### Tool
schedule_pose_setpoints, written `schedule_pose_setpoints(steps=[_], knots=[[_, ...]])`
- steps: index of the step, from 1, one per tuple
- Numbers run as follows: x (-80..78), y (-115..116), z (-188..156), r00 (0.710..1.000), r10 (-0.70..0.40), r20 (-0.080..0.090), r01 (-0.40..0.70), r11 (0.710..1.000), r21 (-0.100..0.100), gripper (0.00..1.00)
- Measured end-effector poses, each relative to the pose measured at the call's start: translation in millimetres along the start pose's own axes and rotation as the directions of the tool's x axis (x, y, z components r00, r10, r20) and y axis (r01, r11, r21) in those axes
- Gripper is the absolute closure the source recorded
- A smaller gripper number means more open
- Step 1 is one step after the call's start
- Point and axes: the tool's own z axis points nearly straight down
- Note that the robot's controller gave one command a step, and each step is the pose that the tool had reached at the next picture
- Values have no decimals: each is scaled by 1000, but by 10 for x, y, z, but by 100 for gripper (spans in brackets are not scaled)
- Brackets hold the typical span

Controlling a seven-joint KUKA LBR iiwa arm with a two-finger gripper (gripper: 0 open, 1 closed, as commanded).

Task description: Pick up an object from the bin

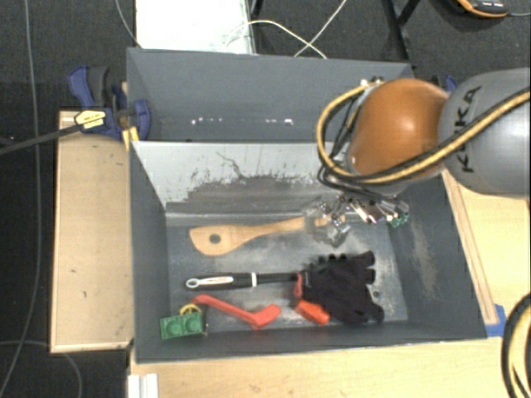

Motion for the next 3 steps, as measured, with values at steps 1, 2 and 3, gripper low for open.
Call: schedule_pose_setpoints(steps=[1,2,3], knots=[[572,492,681,991,131,-20,-131,991,-2,100],[419,-166,642,985,171,6,-171,985,3,0],[420,-164,643,985,172,6,-172,985,3,0]])
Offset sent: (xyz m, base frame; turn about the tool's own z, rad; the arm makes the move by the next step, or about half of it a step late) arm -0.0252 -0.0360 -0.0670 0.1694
